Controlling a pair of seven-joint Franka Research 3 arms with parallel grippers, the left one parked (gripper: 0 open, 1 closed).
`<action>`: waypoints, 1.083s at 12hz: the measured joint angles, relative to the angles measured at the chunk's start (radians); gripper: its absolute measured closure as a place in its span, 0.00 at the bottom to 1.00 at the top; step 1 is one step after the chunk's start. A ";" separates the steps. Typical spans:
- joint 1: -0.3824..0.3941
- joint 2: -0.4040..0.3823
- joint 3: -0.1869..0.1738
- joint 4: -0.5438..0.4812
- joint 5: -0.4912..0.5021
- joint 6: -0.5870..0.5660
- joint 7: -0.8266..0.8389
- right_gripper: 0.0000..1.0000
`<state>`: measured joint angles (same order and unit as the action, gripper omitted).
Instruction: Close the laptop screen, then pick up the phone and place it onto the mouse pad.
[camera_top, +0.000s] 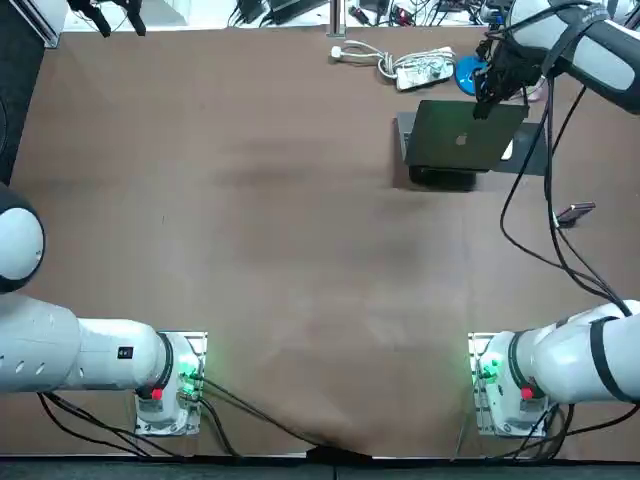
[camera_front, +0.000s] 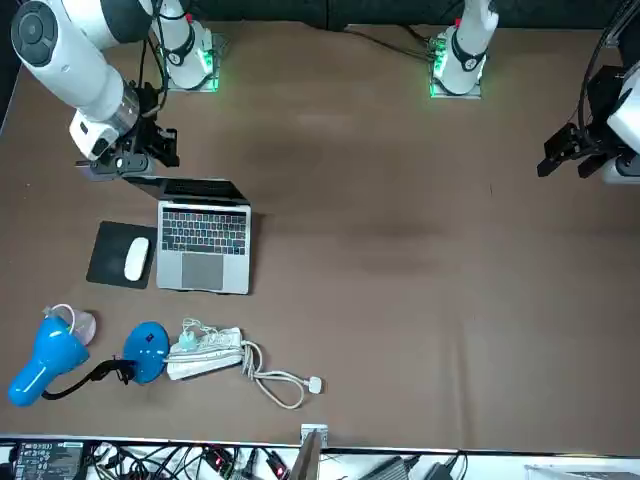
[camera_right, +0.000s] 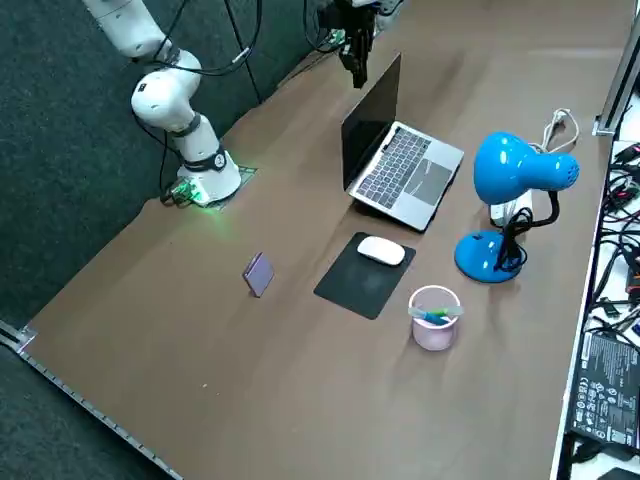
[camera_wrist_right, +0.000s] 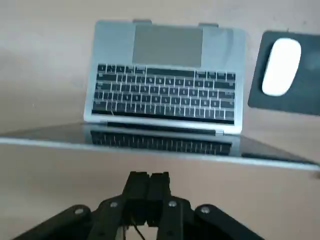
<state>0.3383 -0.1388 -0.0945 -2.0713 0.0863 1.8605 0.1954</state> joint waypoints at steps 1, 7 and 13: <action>0.000 0.008 0.000 -0.003 0.000 0.030 0.000 0.98; 0.001 0.108 0.000 -0.010 -0.010 0.186 -0.003 0.98; 0.000 0.209 -0.006 -0.006 -0.014 0.292 -0.016 0.98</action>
<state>0.3388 0.0707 -0.1009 -2.0772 0.0725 2.1526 0.1791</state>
